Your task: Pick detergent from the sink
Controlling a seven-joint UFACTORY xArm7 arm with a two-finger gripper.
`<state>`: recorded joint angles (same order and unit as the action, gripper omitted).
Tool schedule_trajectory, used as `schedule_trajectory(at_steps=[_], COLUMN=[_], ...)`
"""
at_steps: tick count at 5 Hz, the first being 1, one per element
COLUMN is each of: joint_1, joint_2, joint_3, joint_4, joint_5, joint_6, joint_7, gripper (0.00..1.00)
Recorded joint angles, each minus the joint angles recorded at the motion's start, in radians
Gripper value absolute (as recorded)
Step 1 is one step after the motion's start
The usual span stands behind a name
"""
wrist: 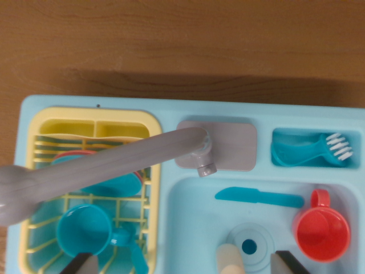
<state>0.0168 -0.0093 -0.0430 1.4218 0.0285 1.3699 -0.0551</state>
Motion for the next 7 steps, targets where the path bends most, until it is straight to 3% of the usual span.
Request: schedule_trajectory(at_steps=[1, 2, 3, 4, 5, 6, 7], joint_1=[-0.0014, -0.0014, -0.003, -0.003, -0.0045, -0.0045, -0.0061], joint_2=[0.003, 0.003, 0.005, 0.005, 0.008, 0.008, 0.011], joint_3=[-0.005, -0.005, -0.009, -0.009, -0.014, -0.014, -0.019], joint_4=[-0.041, -0.041, -0.084, -0.084, -0.127, -0.127, -0.173], joint_5=[0.0003, 0.0003, 0.0006, 0.0006, 0.0009, 0.0009, 0.0012], joint_6=[-0.041, -0.041, -0.084, -0.084, -0.127, -0.127, -0.174], joint_7=[-0.018, -0.018, -0.036, -0.036, -0.054, -0.054, -0.074], gripper=[0.0, 0.0, 0.0, 0.0, 0.0, 0.0, 0.0])
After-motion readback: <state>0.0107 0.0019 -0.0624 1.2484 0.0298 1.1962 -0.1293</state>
